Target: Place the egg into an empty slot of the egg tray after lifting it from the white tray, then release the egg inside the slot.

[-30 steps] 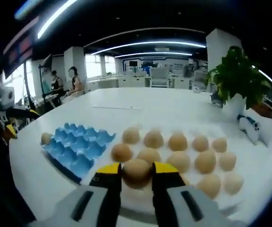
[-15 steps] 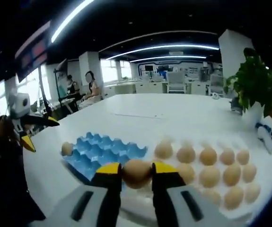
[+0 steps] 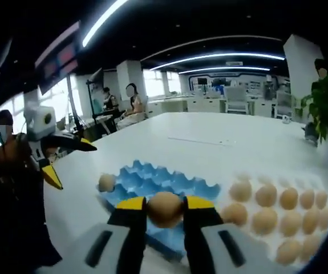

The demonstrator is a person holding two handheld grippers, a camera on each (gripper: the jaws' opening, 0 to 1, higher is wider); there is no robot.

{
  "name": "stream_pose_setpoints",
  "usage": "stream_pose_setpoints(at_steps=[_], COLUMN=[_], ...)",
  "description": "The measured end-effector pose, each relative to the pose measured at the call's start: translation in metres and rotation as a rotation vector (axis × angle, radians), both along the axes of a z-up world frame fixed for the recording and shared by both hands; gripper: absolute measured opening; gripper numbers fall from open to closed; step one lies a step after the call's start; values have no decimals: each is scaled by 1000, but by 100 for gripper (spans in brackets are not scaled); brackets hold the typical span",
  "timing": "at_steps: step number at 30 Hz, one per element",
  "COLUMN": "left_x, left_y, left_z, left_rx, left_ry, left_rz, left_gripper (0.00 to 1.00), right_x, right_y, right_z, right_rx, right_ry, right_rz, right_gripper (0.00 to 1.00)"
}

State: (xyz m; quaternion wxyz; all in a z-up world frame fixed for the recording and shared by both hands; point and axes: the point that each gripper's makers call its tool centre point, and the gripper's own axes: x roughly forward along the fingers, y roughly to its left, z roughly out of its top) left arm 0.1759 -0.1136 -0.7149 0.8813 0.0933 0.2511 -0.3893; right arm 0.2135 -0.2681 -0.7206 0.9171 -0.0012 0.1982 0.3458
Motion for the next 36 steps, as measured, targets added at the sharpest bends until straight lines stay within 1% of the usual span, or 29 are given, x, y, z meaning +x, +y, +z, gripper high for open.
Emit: stream_pose_setpoints(at_steps=[4,9,16,18,22,30,36], left_x=[1,2,3,4,4,3,4], left_y=[1,1,1,2,2,2,2], left_z=[-2,-2,-3,-4,-5,-8,-9], left_rx=[1,0,-1,0,0,19,18], left_ry=[5,3,5,6,7,8,5], left_rz=[3,2,-2,-1,-4,-20,-25], left_gripper=[97,96,95,95,95,94,94], right_x=[1,1,0,0,0,1,3], right_y=[22,49,74,77,95,114,119], right_z=[1,-1,-6,-6,-11,-20,-33], right_rx=[10,1,-9,-10,-16,-30,-58], right_ry=[-4,-12,-16,-19,-21,-22,-13], right_rz=[52,133,202,208,256,301,320], right_gripper=[24,24,24,24,24,24,24])
